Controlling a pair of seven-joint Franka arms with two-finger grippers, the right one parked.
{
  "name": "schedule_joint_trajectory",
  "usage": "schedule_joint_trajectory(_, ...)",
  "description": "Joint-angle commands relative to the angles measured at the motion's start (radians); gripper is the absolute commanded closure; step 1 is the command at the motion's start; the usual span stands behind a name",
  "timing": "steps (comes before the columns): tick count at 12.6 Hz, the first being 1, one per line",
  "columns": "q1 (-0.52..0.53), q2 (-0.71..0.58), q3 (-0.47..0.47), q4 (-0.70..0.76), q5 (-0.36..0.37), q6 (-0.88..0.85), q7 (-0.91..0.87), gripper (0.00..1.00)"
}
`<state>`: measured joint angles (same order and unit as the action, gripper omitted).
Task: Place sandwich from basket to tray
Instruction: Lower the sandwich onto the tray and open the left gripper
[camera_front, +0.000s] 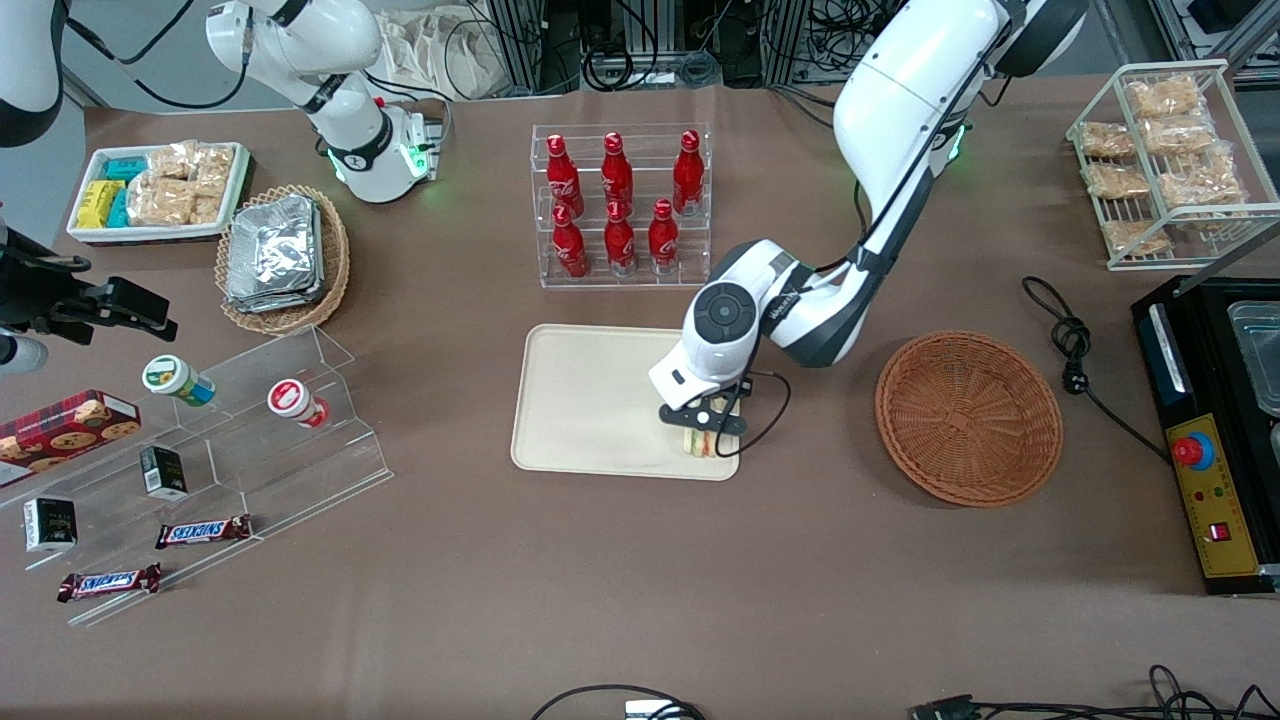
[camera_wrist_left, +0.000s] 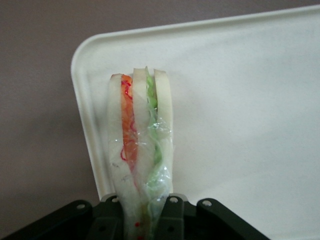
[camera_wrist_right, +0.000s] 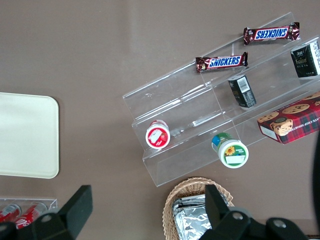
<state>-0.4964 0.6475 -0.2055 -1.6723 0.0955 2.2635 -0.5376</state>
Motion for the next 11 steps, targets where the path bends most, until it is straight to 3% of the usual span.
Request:
schedule_joint_trajectory(1,0.013,0.008,-0.006,0.020,0.018,-0.004,-0.001,0.00)
schedule_joint_trajectory(7,0.036,-0.104,-0.008,-0.025,0.001,-0.055,-0.001,0.00)
schedule_joint_trajectory(9,0.064,-0.204,-0.008,-0.163,0.007,-0.013,0.036,0.00)
schedule_joint_trajectory(11,0.139,-0.367,-0.008,-0.413,0.006,0.113,0.176,0.00)
